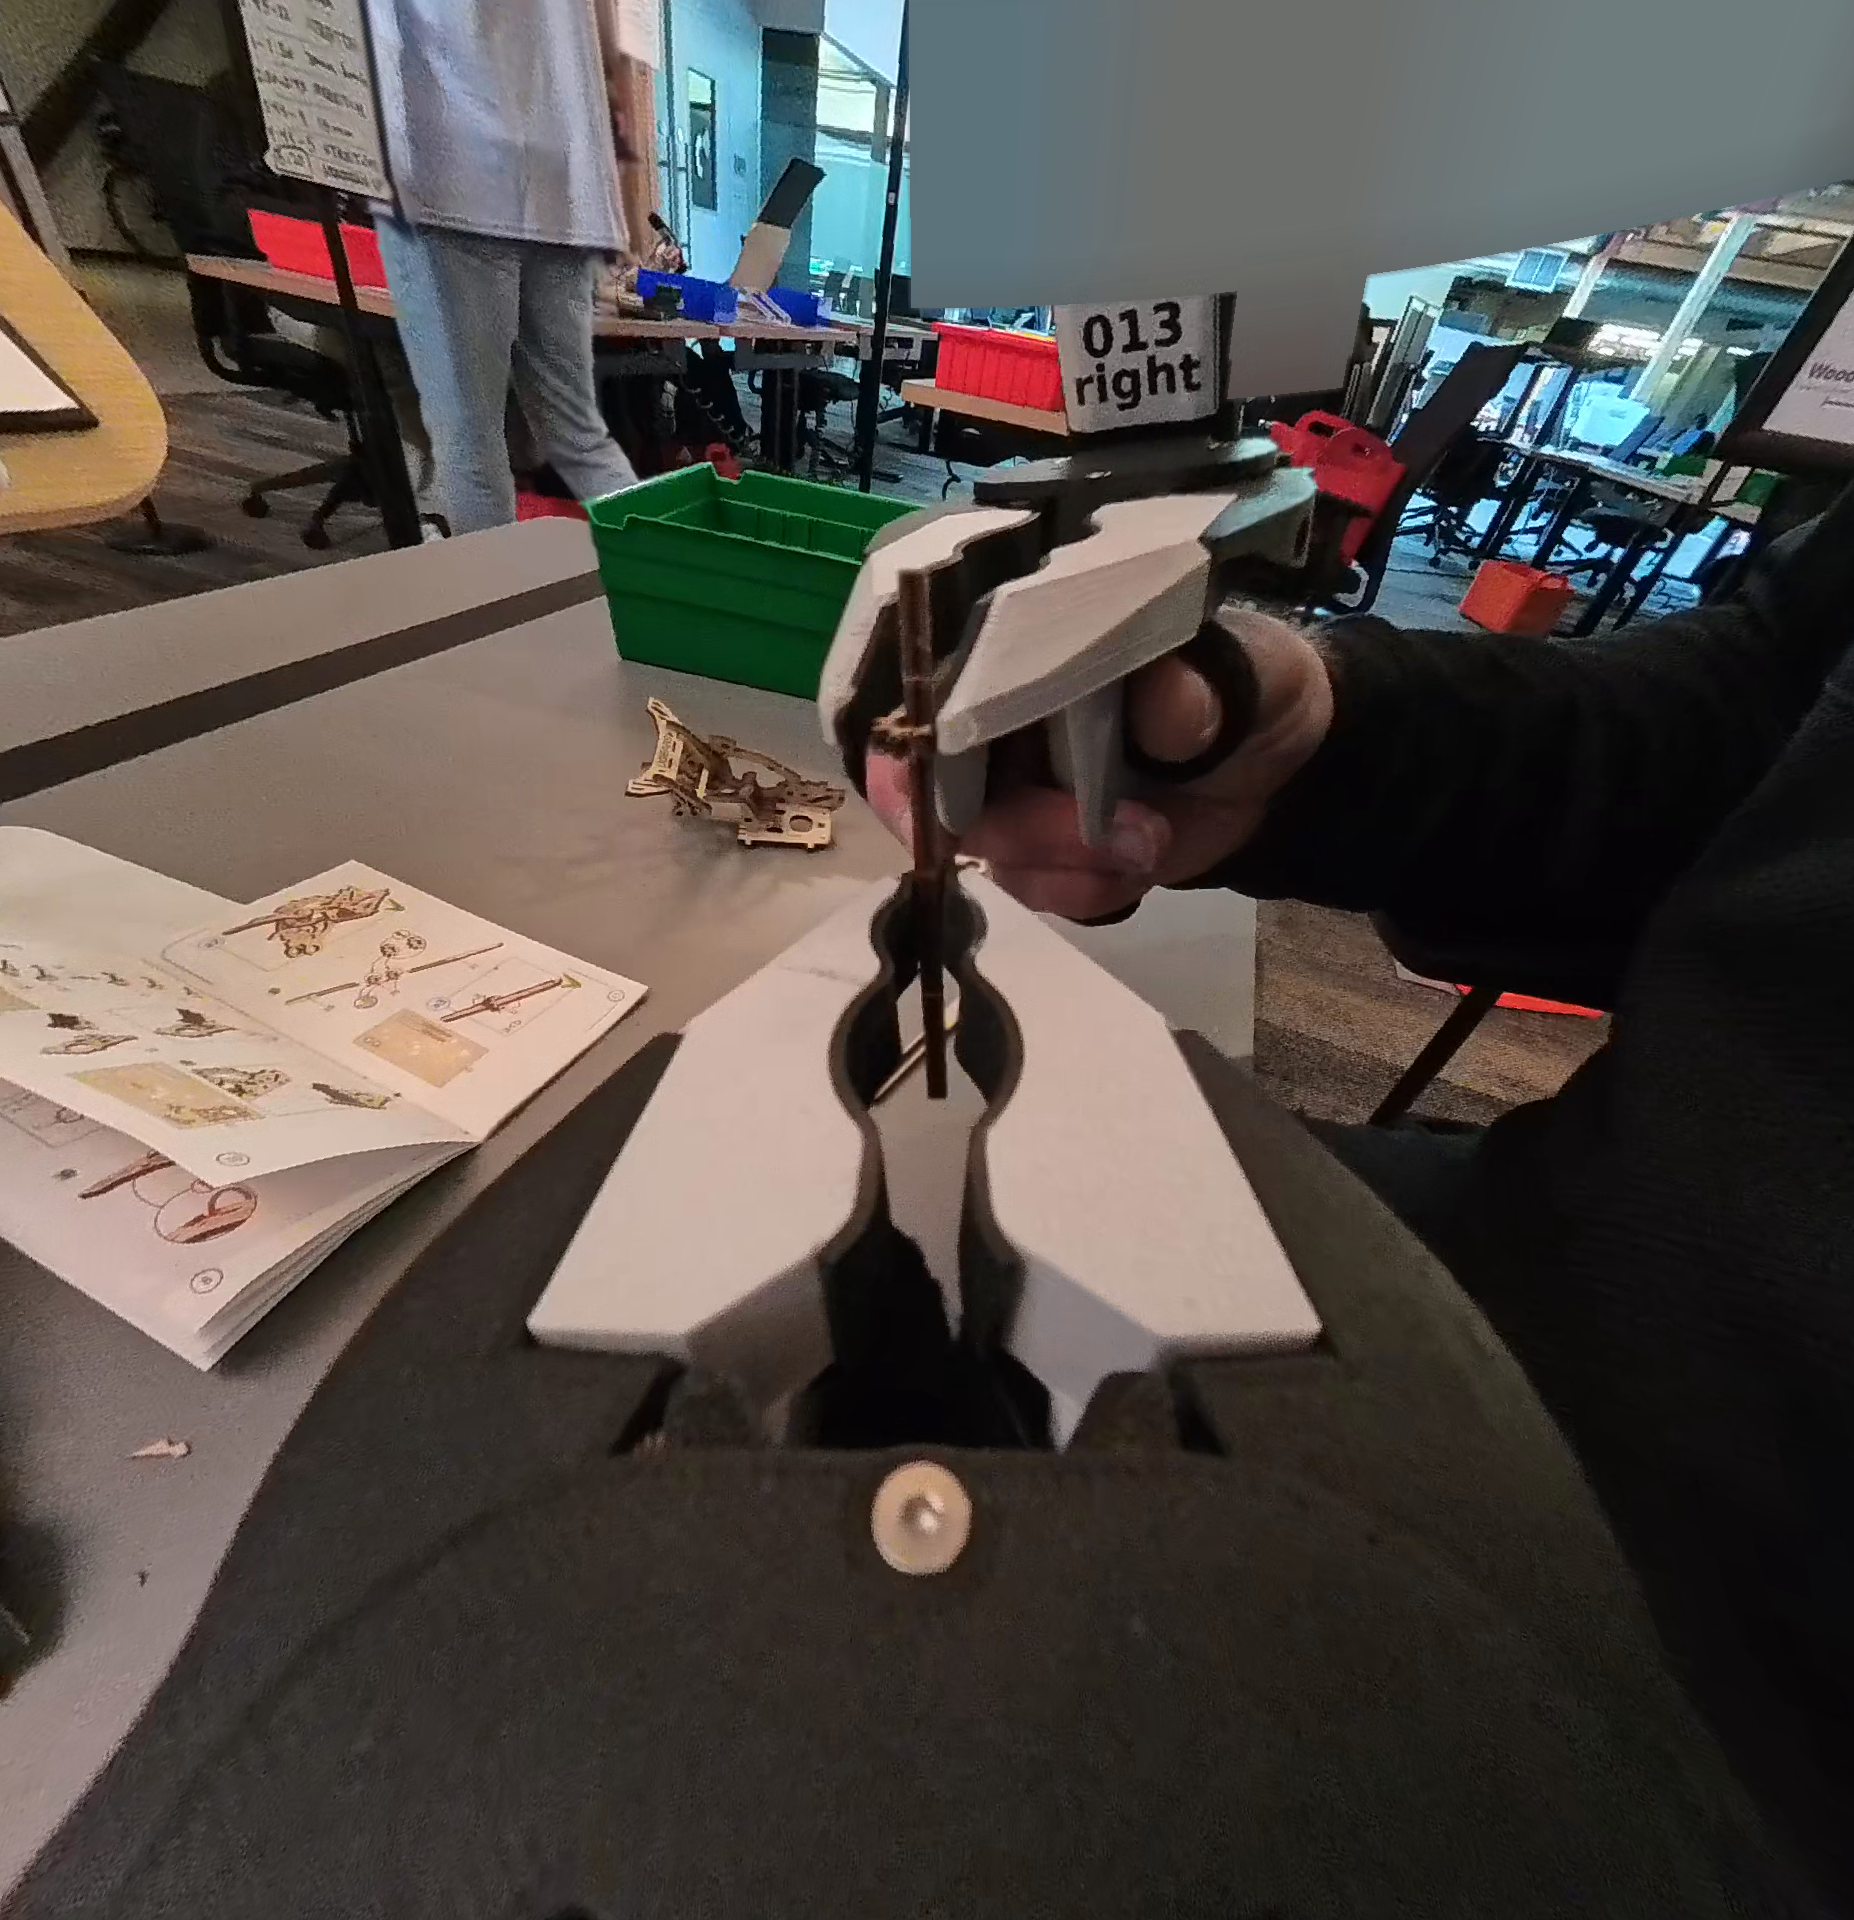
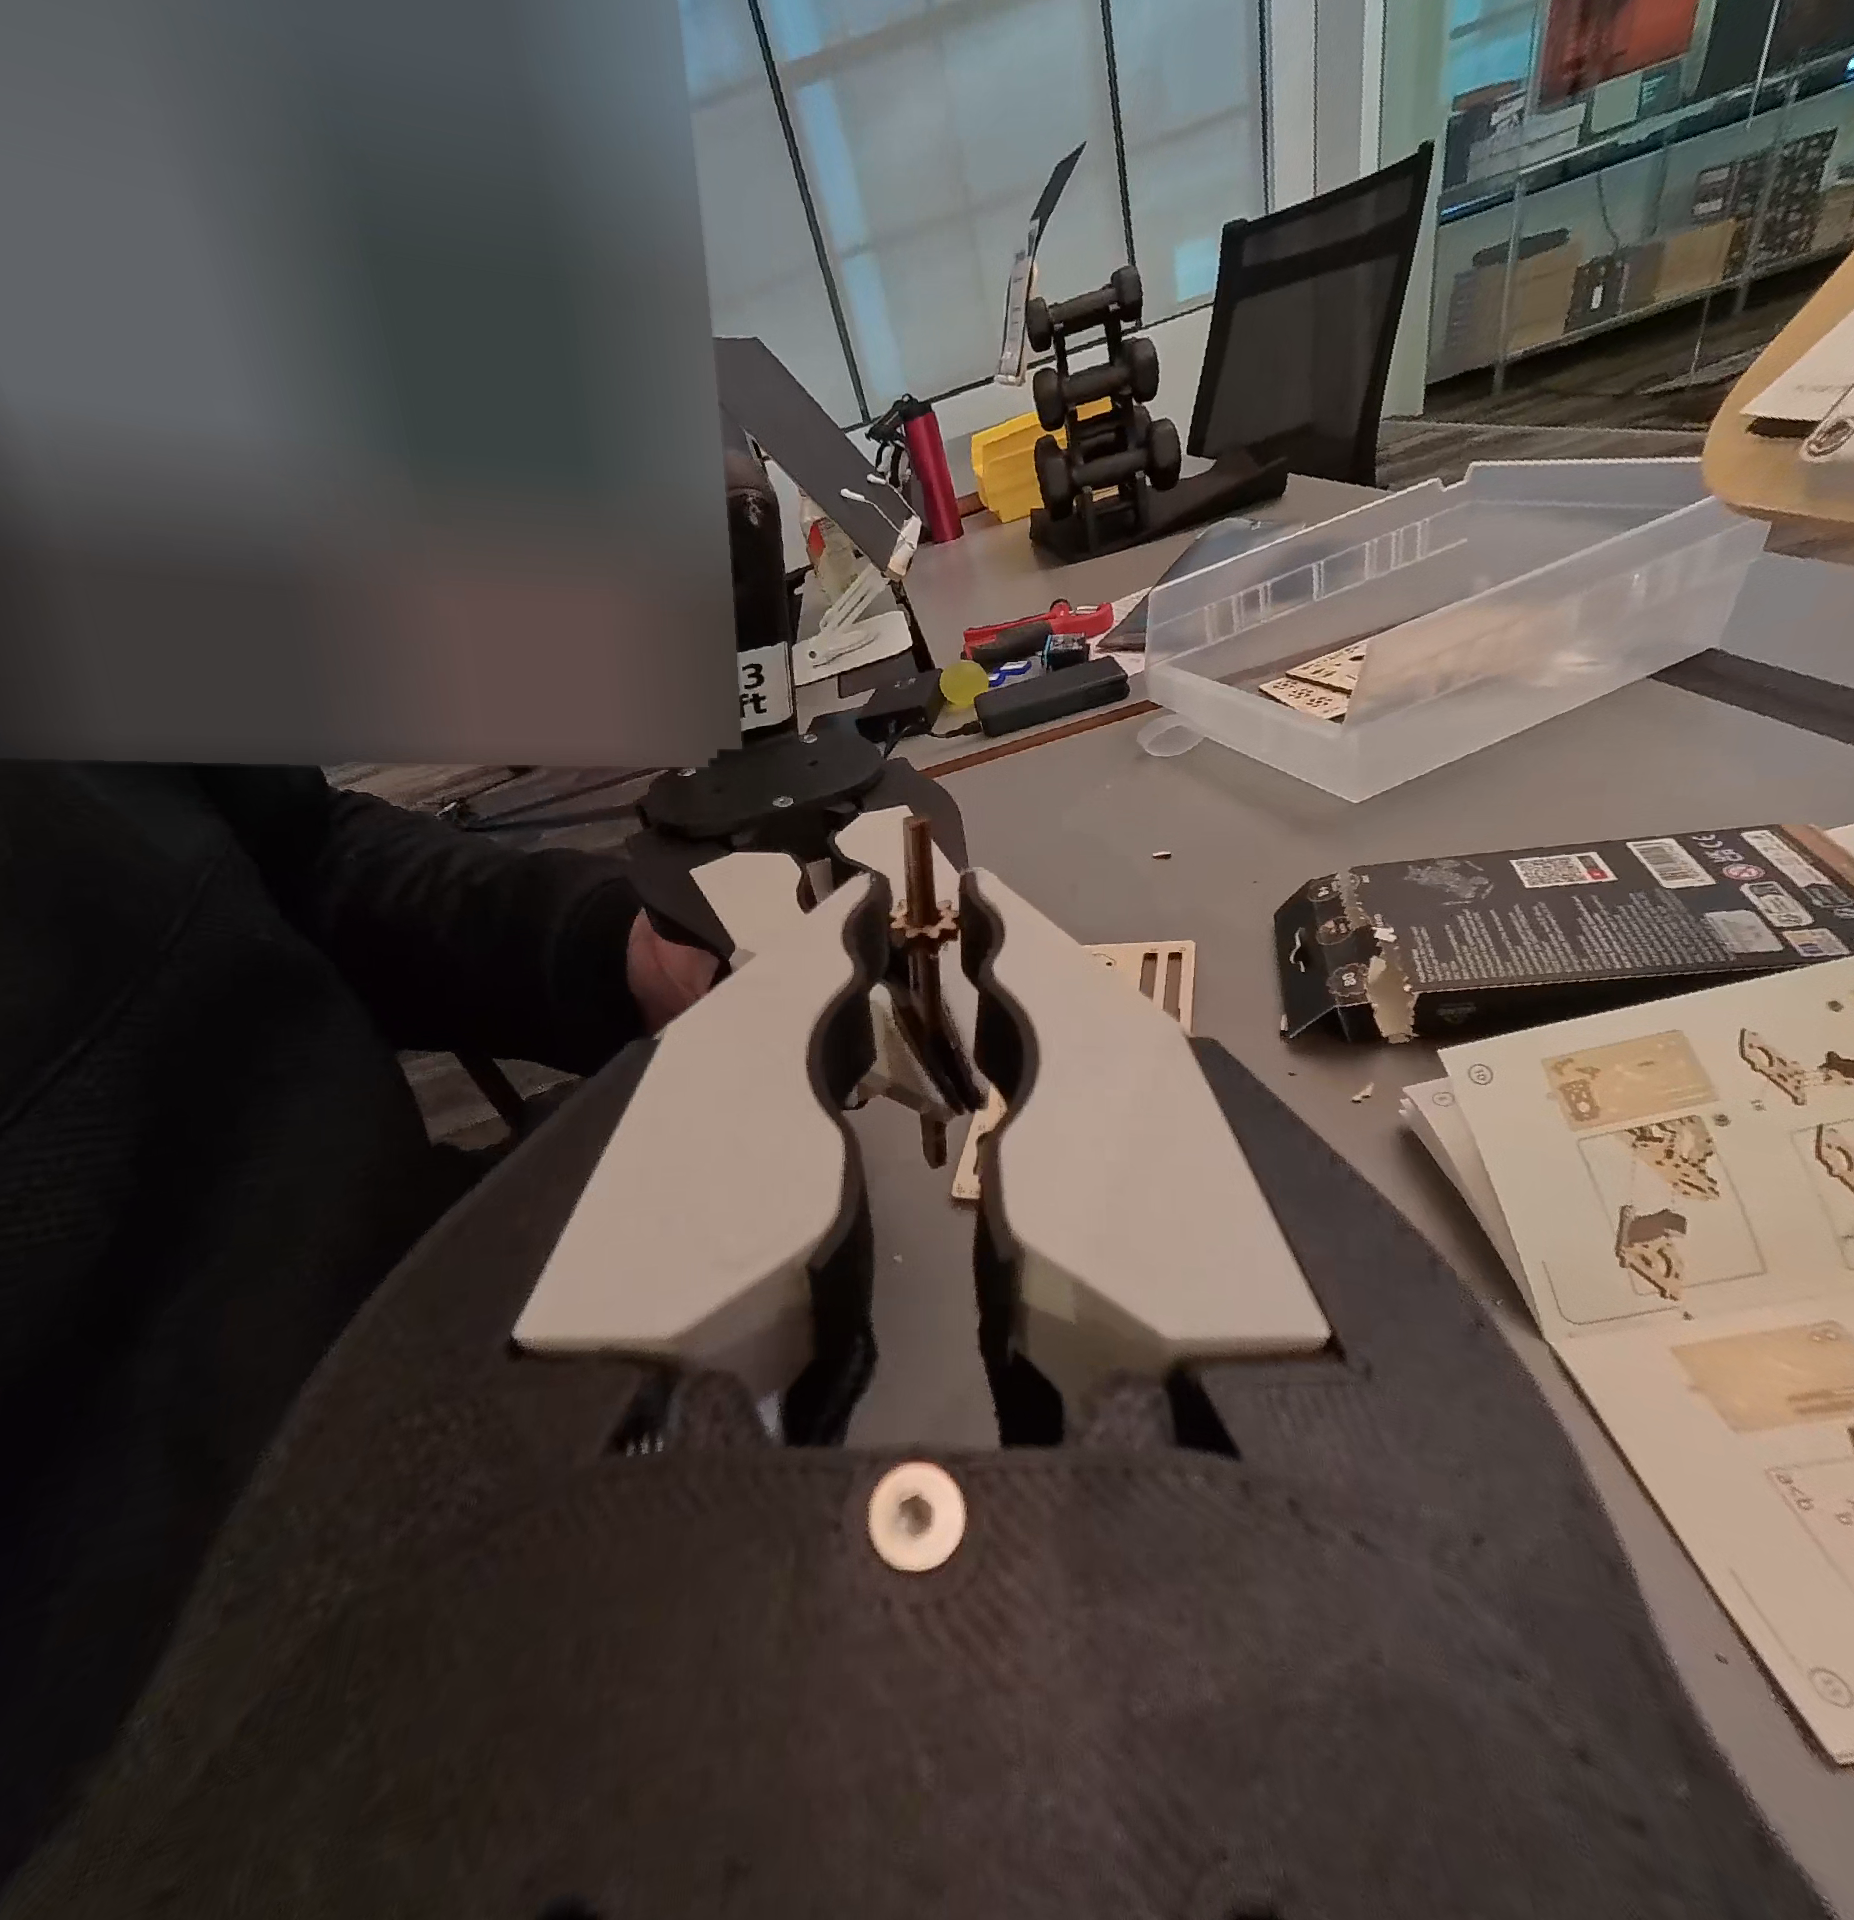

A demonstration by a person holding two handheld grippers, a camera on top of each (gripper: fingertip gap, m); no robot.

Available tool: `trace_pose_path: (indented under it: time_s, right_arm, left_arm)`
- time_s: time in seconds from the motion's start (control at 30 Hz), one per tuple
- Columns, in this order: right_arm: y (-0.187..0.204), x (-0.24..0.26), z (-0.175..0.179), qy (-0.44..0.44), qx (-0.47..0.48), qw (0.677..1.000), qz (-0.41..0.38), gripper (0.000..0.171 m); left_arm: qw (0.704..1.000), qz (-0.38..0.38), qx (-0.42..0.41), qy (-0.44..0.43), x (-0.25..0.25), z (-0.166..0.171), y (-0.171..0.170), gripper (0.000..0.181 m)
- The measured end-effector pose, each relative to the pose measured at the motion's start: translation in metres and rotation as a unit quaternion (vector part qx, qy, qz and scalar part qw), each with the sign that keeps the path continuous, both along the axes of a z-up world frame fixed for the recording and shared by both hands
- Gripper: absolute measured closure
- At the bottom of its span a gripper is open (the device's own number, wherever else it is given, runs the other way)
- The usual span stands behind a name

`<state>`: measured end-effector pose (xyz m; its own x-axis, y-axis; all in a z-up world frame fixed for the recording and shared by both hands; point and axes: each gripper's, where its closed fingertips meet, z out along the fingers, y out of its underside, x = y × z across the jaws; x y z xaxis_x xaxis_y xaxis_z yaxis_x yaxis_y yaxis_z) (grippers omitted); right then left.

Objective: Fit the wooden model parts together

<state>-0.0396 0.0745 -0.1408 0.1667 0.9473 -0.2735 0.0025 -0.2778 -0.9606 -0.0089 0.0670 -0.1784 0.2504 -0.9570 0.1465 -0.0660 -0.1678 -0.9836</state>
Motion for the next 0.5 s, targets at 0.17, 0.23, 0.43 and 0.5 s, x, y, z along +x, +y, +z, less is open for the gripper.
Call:
trace_pose_path:
  time_s: [0.17,0.23,0.43,0.5]
  right_arm:
    - [0.0018,-0.0019,-0.0027,-0.015,0.016,1.000,-0.021,0.160]
    - [0.0026,-0.0020,-0.0009,-0.018,0.036,0.999,-0.034,0.159]
    - [0.0040,-0.0003,-0.0033,-0.038,0.054,0.997,-0.027,0.149]
    - [-0.0011,-0.0023,-0.0042,-0.040,0.054,0.998,-0.003,0.159]
  left_arm:
    - [0.999,0.026,0.016,0.017,-0.0004,-0.0027,0.0051,0.180]
    - [0.999,0.031,0.026,0.021,-0.0013,-0.0016,0.0065,0.180]
    - [0.998,0.019,0.053,0.042,-0.0024,-0.0026,0.0050,0.180]
    - [0.998,0.014,0.049,0.040,-0.0012,-0.0029,0.0034,0.180]
